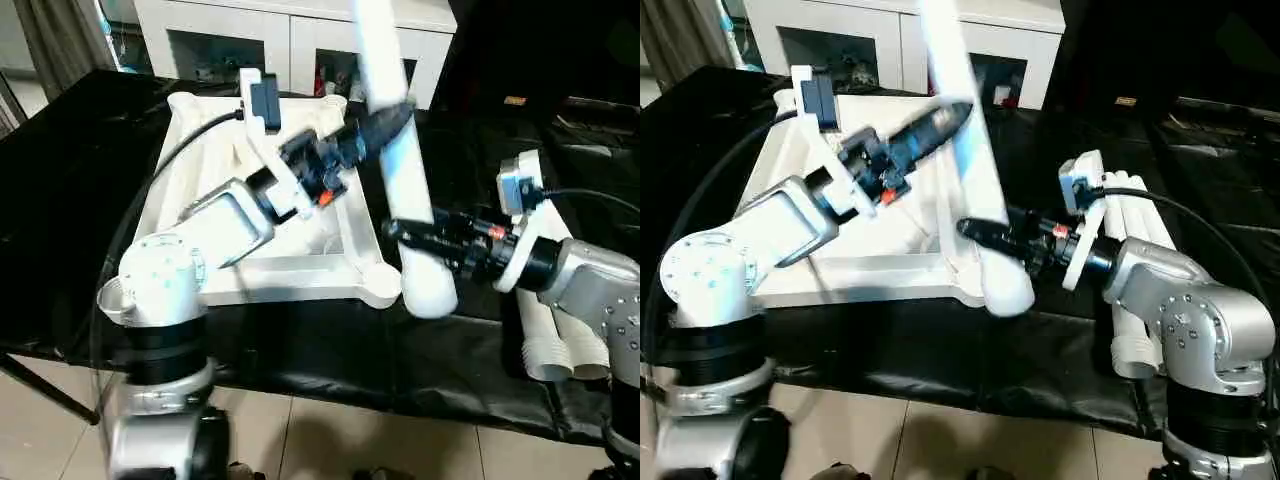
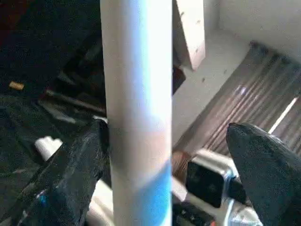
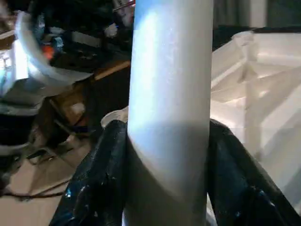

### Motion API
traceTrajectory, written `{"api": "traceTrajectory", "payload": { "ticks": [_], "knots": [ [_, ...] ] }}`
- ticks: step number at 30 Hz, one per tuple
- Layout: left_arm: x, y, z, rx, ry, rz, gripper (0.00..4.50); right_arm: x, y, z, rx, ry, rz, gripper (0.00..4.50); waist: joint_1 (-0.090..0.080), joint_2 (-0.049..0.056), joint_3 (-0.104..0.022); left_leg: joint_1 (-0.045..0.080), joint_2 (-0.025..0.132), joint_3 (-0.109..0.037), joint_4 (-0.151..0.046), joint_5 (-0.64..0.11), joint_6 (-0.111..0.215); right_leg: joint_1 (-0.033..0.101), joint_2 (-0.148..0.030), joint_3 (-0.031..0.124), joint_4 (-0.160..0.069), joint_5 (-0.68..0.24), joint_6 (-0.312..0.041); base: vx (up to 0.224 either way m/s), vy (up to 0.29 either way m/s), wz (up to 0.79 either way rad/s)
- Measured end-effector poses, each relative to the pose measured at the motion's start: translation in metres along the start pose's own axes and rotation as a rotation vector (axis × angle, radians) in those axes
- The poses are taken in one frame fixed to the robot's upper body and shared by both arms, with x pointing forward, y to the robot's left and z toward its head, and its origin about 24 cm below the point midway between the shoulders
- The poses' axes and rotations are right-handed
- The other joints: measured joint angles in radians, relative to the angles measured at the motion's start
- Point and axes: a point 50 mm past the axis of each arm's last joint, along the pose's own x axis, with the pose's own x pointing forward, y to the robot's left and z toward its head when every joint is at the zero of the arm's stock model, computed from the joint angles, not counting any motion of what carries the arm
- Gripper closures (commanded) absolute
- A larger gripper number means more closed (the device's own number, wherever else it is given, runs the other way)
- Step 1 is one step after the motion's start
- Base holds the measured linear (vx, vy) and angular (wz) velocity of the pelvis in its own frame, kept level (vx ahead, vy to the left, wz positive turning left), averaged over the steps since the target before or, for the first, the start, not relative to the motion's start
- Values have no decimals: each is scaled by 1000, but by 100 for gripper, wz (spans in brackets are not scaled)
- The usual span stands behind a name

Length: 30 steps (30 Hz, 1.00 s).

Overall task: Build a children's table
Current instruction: Move to table

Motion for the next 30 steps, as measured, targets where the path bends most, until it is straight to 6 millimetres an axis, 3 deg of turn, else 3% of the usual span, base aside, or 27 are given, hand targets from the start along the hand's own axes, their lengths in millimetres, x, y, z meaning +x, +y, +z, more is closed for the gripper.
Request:
{"api": "traceTrajectory", "payload": {
  "ticks": [5,13,22,24,30],
  "knots": [
    [1,0,-3,10,30,-14,0,2,7,-3,4,19,64,266,0,0,0,0,0,0,0,0,0,0,0,0,-1,0,0,0,0,0],
    [-1,-7,4,-25,30,-109,71,1,13,-10,34,16,122,266,2,0,0,1,0,0,0,0,0,1,0,-1,1,0,0,0,0,0],
    [-9,-7,-1,-10,85,-132,120,0,18,-18,79,13,166,266,4,0,0,1,0,0,0,0,-1,1,0,-1,2,0,-1,0,0,0],
    [-9,-8,0,-4,85,-136,154,0,18,-18,81,10,171,266,5,0,0,1,0,0,0,0,-1,1,0,-1,2,0,-1,0,0,0],
    [-11,-7,1,-9,83,-138,197,0,19,-17,84,6,182,266,6,0,-1,1,0,0,0,1,-1,1,0,-1,2,0,-1,0,0,0]
  ]
}}
